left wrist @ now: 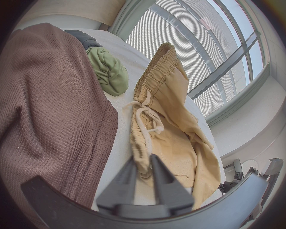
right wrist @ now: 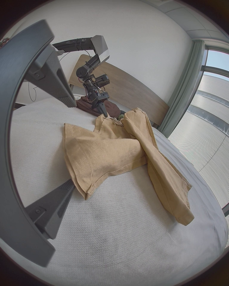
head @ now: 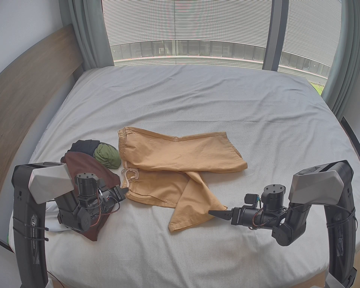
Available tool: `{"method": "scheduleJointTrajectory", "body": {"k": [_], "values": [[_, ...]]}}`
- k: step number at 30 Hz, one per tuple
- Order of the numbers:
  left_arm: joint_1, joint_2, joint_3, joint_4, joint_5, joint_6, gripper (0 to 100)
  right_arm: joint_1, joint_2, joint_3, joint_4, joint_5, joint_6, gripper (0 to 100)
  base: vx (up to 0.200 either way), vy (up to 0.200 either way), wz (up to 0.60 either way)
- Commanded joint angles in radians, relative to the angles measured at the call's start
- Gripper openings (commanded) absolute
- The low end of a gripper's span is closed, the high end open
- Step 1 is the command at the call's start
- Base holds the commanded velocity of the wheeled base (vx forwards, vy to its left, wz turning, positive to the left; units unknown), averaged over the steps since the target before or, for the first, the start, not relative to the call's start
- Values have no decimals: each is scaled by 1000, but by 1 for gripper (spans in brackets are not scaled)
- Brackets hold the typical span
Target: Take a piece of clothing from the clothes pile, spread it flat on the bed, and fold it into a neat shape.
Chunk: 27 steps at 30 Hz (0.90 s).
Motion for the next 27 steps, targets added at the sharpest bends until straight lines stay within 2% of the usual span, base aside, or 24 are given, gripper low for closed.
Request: {"method": "scheduleJointTrajectory", "body": {"k": [1,15,18,22,23,27], "values": [[3,12,0,-3,-1,-2,0,4,5,0,0,0,0,100,0,0,0],[0,14,10,-28,-1,-1,0,24,12,-4,-8,0,31,100,0,0,0],[-1,14,12,-34,-1,-1,0,24,17,-12,-54,-3,44,100,0,0,0],[-1,14,14,-38,-1,-1,0,21,57,-47,-69,-47,52,100,0,0,0],[-3,14,14,-38,-1,-1,0,21,61,-50,-69,-55,52,0,0,0,0],[-3,14,18,-43,-1,-1,0,16,64,-57,-69,-59,52,0,0,0,0]]}}
